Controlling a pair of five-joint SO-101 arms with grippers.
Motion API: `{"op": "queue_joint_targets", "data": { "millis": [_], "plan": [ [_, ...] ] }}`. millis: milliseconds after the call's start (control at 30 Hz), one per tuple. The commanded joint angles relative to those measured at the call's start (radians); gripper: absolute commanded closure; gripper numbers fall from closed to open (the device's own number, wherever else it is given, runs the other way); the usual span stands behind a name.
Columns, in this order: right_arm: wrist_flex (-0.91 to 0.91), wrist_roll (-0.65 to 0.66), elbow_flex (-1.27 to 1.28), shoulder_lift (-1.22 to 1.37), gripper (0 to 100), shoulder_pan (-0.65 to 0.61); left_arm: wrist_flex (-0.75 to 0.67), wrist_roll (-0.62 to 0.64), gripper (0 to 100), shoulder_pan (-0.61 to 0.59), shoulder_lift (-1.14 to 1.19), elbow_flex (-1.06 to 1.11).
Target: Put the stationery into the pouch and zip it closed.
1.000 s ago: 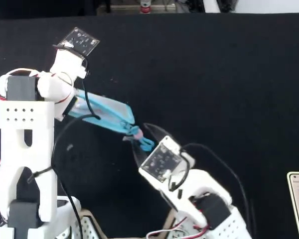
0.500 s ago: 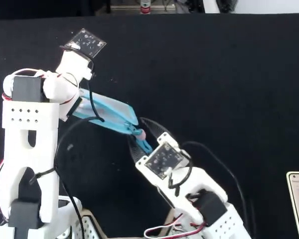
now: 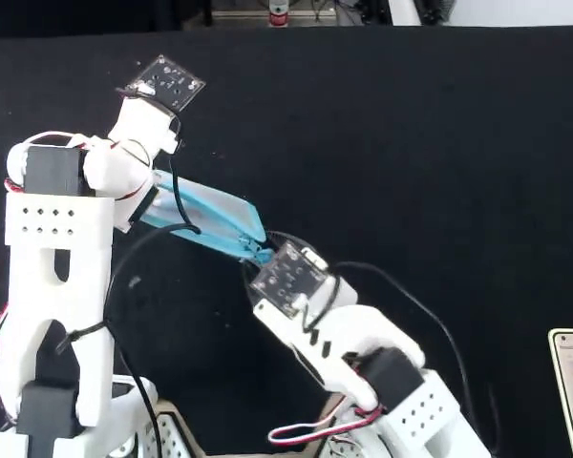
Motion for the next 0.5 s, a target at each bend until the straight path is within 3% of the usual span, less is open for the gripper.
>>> {"op": "queue_joint_targets", "data": {
  "millis": [0, 267, 467],
  "plan": [
    [0.075, -0.009, -0.059, -0.128, 84.0, -0.003, -0.005, -0.012, 97, 0.022, -0.005, -0.062],
    [0.087, -0.012, 0.002, -0.202, 84.5, -0.003, -0.005, -0.012, 97, 0.027, -0.005, -0.062],
    [0.060, -0.006, 0.012, -0.208, 95.3, -0.005, -0.005, -0.012, 97, 0.027, -0.005, -0.062]
  ]
}}
